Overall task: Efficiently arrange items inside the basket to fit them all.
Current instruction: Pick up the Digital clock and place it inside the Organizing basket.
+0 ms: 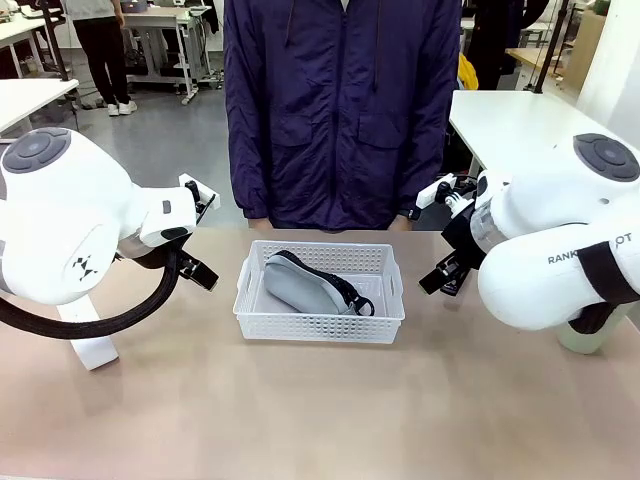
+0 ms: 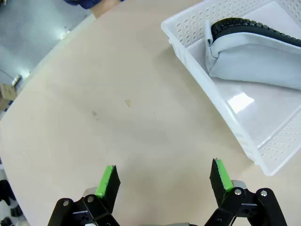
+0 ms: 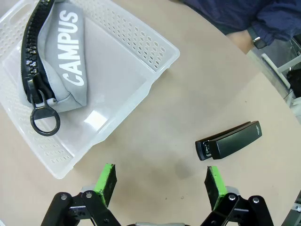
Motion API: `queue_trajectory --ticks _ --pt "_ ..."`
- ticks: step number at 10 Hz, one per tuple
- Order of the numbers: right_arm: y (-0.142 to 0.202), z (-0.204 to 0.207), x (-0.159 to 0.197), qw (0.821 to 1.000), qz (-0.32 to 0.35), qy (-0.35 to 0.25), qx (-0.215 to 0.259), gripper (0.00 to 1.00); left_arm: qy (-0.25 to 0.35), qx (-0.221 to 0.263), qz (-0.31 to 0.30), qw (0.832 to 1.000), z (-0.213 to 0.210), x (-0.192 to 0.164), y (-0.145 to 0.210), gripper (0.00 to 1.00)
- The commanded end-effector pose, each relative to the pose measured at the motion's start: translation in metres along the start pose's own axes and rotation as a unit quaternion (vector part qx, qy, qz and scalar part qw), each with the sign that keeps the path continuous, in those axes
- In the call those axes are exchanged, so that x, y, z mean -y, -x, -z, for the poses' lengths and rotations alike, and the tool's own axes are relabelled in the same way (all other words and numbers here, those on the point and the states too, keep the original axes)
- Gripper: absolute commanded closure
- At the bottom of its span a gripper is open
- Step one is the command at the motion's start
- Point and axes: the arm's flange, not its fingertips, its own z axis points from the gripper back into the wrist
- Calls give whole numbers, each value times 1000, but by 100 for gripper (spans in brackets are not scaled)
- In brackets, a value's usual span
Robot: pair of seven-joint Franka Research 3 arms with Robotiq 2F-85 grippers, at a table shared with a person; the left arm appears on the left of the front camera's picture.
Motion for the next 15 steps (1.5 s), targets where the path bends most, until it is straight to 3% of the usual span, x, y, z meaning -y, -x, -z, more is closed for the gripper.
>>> queue_trajectory --ticks 1,5,6,9,10,11,12,13,15 --pt "0 0 0 1000 1 0 0 0 0 0 0 1000 0 0 0 0" --pt "0 0 0 1000 0 0 0 0 0 0 0 1000 0 0 0 0" --pt "4 -2 0 999 -4 -41 -10 0 45 -31 1 999 -3 -3 7 0" --pt "23 -56 34 991 62 -106 -56 0 138 -23 -49 989 -74 -16 34 0" --pt "33 -82 50 984 85 -150 -46 0 151 -11 -67 986 -99 -20 46 0" --pt "41 -109 69 964 150 -219 -36 0 195 1 -126 973 -126 -27 54 0" --pt "53 -135 95 930 252 -265 -38 0 241 3 -172 955 -149 -42 74 0" --pt "81 -160 133 904 308 -296 21 0 280 63 -199 937 -172 -66 100 0" --pt "150 -194 193 843 398 -345 107 0 364 147 -282 876 -202 -109 162 0"
